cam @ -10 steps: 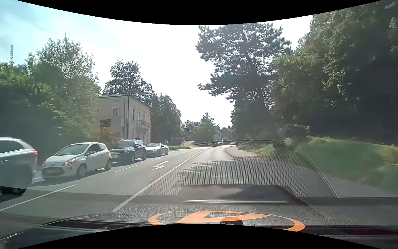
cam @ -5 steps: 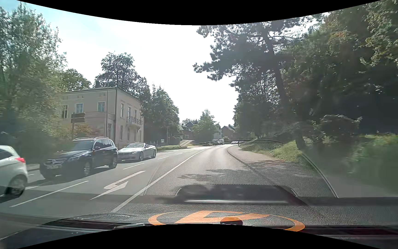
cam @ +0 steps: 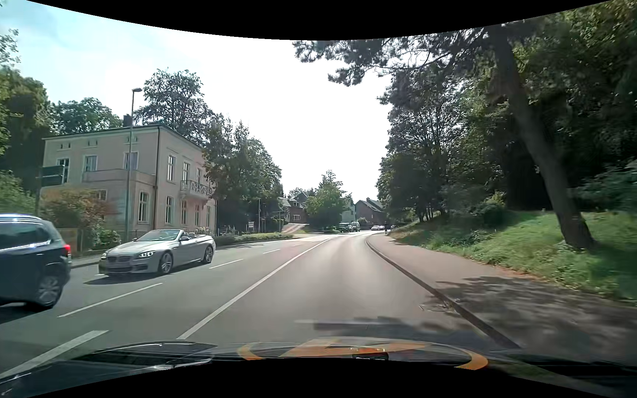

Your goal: Follow the waypoints while adhering to traffic rules and regulations

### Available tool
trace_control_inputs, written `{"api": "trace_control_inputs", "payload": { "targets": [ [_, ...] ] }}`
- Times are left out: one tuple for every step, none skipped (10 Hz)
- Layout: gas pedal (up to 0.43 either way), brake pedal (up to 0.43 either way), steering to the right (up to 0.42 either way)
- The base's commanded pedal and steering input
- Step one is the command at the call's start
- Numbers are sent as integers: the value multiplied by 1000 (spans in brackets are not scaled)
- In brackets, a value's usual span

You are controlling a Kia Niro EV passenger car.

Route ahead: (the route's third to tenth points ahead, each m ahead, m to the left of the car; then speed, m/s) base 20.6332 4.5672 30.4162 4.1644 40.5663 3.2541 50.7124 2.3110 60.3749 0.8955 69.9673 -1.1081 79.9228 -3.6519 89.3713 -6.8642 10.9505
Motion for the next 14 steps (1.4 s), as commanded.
{"api": "trace_control_inputs", "payload": {
  "targets": [
    [157,0,2],
    [157,0,2],
    [157,0,2],
    [157,0,3],
    [157,0,3],
    [157,0,4],
    [157,0,5],
    [157,0,7],
    [157,0,7],
    [157,0,6],
    [157,0,7],
    [150,0,7],
    [150,0,7],
    [150,0,8]
  ]
}}
